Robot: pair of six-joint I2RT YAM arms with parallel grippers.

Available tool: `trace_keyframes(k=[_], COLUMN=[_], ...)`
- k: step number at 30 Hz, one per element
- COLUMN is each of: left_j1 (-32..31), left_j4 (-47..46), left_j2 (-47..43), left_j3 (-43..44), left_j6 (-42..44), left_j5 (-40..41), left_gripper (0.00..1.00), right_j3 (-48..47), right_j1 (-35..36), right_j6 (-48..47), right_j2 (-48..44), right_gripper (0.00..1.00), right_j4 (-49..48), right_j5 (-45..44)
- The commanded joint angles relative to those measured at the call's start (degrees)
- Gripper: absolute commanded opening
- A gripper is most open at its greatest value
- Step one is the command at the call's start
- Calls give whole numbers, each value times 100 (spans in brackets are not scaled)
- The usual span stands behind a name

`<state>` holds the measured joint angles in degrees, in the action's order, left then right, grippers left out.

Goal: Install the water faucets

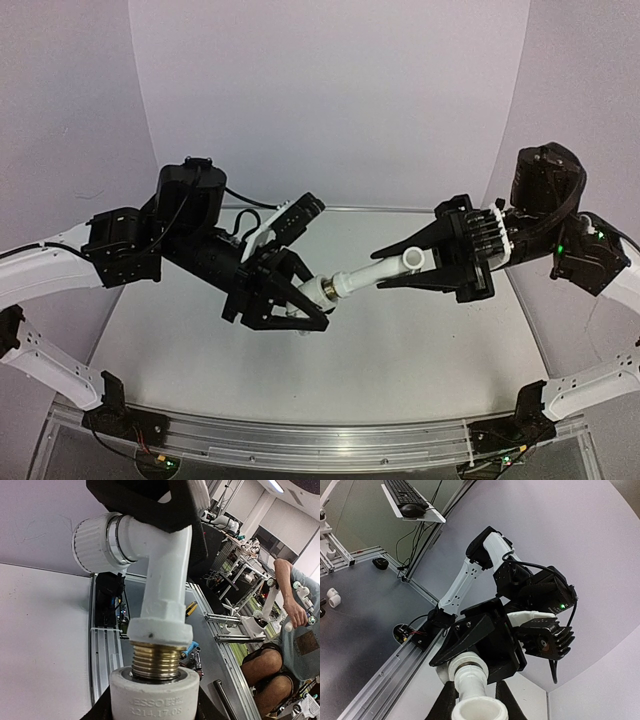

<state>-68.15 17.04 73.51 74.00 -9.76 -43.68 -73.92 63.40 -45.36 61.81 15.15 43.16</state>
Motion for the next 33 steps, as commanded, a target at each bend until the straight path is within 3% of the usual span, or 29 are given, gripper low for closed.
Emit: trace_keyframes(k=[1, 10, 14, 33], left_j1=[68, 72, 72, 72], left_j4=[-325, 5, 169, 237], left_j2=[35, 409, 438, -185], left_j3=[362, 736, 827, 573], left_j6=[-219, -197, 30, 1139], left_j5=[-434, -1075, -1041, 673], left_gripper=[0, 0, 0, 0], right_j3=[27, 114, 140, 576], right_j1=[113, 215, 244, 256], right_j6=[-483, -1393, -1377, 2052], right_j2=[-149, -177, -174, -42], right_gripper=[0, 0, 0, 0], right_j4=[-27, 399, 419, -894], right_j5=[95, 144, 141, -961])
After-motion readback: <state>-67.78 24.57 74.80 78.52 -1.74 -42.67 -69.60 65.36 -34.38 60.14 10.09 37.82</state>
